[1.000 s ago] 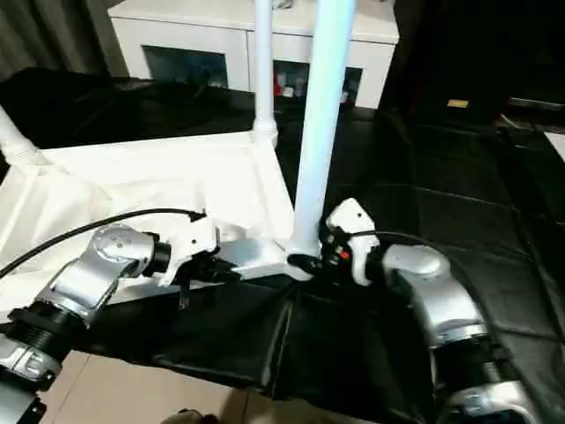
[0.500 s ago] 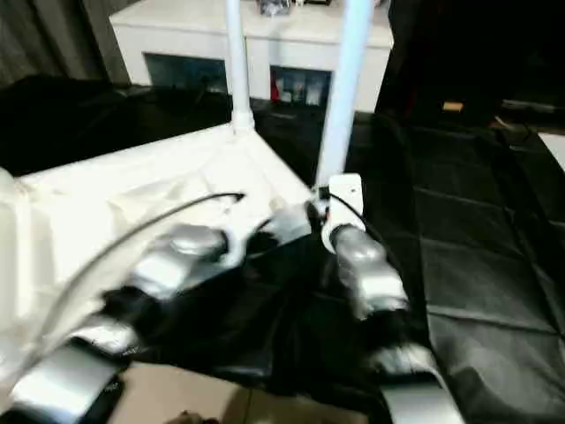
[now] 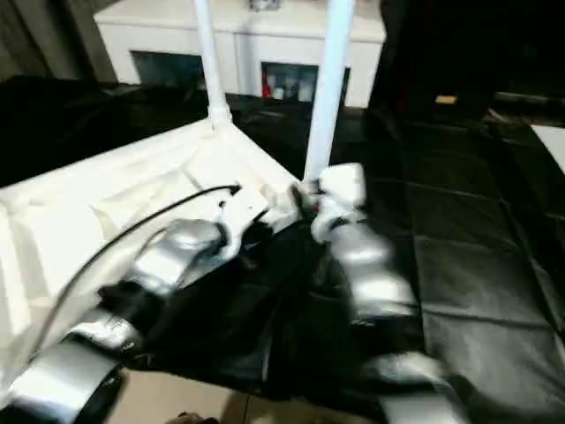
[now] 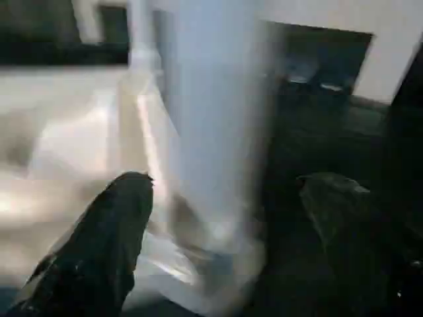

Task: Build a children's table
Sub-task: Rotate leg to tighten

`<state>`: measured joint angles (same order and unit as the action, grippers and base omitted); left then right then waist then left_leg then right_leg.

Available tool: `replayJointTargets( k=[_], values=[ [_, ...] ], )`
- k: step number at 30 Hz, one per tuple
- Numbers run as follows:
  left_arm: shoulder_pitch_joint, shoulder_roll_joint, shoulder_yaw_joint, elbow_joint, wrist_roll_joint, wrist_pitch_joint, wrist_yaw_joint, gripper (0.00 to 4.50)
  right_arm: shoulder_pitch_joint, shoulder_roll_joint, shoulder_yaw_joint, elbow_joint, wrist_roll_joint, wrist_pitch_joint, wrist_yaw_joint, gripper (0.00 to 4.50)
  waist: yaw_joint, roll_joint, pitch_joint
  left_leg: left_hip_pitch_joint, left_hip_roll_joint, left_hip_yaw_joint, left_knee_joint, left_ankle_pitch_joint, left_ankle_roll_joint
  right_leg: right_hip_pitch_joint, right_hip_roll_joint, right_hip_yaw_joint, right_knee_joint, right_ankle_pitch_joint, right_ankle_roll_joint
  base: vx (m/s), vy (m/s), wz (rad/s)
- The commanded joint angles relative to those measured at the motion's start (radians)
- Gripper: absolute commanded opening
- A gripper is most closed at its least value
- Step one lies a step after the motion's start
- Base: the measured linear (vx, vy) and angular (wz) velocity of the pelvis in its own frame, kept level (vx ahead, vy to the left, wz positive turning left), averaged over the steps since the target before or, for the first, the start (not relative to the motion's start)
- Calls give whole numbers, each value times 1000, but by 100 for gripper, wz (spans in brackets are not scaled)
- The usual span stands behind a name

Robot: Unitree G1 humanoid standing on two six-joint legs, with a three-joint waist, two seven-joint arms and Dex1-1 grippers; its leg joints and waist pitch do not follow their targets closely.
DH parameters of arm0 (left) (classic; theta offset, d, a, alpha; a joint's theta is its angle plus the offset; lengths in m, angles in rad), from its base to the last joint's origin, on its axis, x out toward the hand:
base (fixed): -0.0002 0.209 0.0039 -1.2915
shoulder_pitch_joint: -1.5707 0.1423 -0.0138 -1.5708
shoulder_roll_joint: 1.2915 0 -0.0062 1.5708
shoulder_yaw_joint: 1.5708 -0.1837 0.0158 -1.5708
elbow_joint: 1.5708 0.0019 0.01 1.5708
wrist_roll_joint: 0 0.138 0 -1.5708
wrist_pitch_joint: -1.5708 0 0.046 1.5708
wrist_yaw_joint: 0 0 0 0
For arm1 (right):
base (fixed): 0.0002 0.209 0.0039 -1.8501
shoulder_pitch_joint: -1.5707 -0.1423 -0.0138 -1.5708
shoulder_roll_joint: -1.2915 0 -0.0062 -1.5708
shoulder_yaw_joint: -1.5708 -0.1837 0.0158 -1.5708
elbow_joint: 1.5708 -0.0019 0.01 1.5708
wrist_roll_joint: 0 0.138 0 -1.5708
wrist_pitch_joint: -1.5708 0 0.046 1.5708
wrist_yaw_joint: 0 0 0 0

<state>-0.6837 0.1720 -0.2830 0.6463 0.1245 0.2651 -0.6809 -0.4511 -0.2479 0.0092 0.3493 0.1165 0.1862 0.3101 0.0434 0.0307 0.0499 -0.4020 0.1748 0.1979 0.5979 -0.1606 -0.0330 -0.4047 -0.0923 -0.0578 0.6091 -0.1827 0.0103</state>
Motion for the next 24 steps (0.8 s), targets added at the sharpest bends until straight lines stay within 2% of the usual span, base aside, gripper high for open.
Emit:
replayJointTargets(
  k=[1, 2, 3, 4, 5, 6, 7, 8, 10, 12, 13, 17, 21, 24],
  values=[
    [21, 54, -7, -55, -7, -47, -95, 0, 37, -52, 9, -64, 44, 53, 134, 395, 4, -13, -75, 21, 47, -24, -62, -165, 112, 53, -50, 36, -67, -85, -238, 0, 0, 0],
    [29, 70, -14, -69, -14, -65, -132, 0, 48, -73, 9, -83, 68, 73, 184, 395, 4, -11, -73, 23, 46, -24, -62, -189, 111, 55, -51, 36, -71, -111, -243, 0, 0, 0],
    [43, 98, -28, -92, -26, -90, -190, 0, 70, -119, 23, -109, 86, 73, 268, 395, 1, -10, -72, 20, 47, -25, -63, -199, 109, 56, -53, 36, -71, -119, -245, 0, 0, 0],
    [64, 132, -44, -131, -55, -99, -276, 0, 99, -175, 48, -142, 101, 62, 371, 395, -1, -11, -71, 22, 50, -25, -64, -221, 101, 54, -52, 37, -72, -135, -245, 0, 0, 0],
    [69, 139, -47, -141, -64, -98, -298, 0, 106, -187, 54, -150, 104, 58, 394, 395, 1, -9, -72, 27, 53, -26, -66, -240, 96, 53, -53, 36, -74, -145, -250, 0, 0, 0],
    [89, 167, -62, -183, -93, -87, -380, 0, 132, -227, 73, -181, 121, 49, 473, 395, 2, -9, -70, 27, 55, -26, -66, -242, 93, 50, -54, 38, -73, -146, -254, 0, 0, 0],
    [99, 186, -73, -207, -101, -92, -421, 0, 147, -249, 82, -208, 142, 68, 518, 395, 3, -6, -69, 28, 57, -26, -69, -248, 90, 50, -54, 39, -72, -141, -258, 0, 0, 0],
    [105, 197, -80, -224, -107, -88, -447, 0, 154, -261, 88, -222, 154, 74, 546, 395, 3, -8, -68, 30, 59, -26, -70, -263, 88, 49, -53, 38, -72, -148, -264, 0, 0, 0],
    [116, 214, -90, -260, -130, -82, -504, 0, 162, -278, 98, -249, 183, 105, 598, 395, 7, -6, -64, 34, 59, -24, -73, -289, 76, 41, -53, 40, -75, -185, -262, 0, 0, 0],
    [120, 218, -88, -276, -143, -73, -524, 0, 164, -287, 106, -266, 195, 122, 631, 395, 16, -4, -62, 43, 61, -23, -76, -326, 53, 34, -53, 42, -81, -238, -252, 0, 0, 0],
    [119, 218, -87, -277, -144, -73, -528, 0, 162, -289, 112, -265, 189, 120, 636, 395, 20, -7, -60, 46, 61, -22, -77, -345, 32, 31, -54, 44, -83, -267, -243, 0, 0, 0],
    [113, 222, -85, -269, -134, -86, -525, 0, 139, -295, 144, -229, 134, 89, 641, 395, 18, -11, -60, 38, 58, -27, -80, -351, 10, 34, -57, 44, -83, -310, -216, 0, 0, 0],
    [105, 224, -79, -257, -128, -95, -514, 0, 127, -313, 177, -199, 92, 60, 671, 395, 16, -14, -60, 36, 56, -27, -78, -341, 13, 34, -60, 46, -87, -330, -203, 0, 0, 0],
    [102, 224, -73, -255, -129, -95, -512, 0, 115, -304, 171, -186, 95, 65, 660, 395, 17, -15, -63, 33, 56, -26, -76, -304, 29, 36, -57, 45, -82, -281, -211, 0, 0, 0]
  ],
)
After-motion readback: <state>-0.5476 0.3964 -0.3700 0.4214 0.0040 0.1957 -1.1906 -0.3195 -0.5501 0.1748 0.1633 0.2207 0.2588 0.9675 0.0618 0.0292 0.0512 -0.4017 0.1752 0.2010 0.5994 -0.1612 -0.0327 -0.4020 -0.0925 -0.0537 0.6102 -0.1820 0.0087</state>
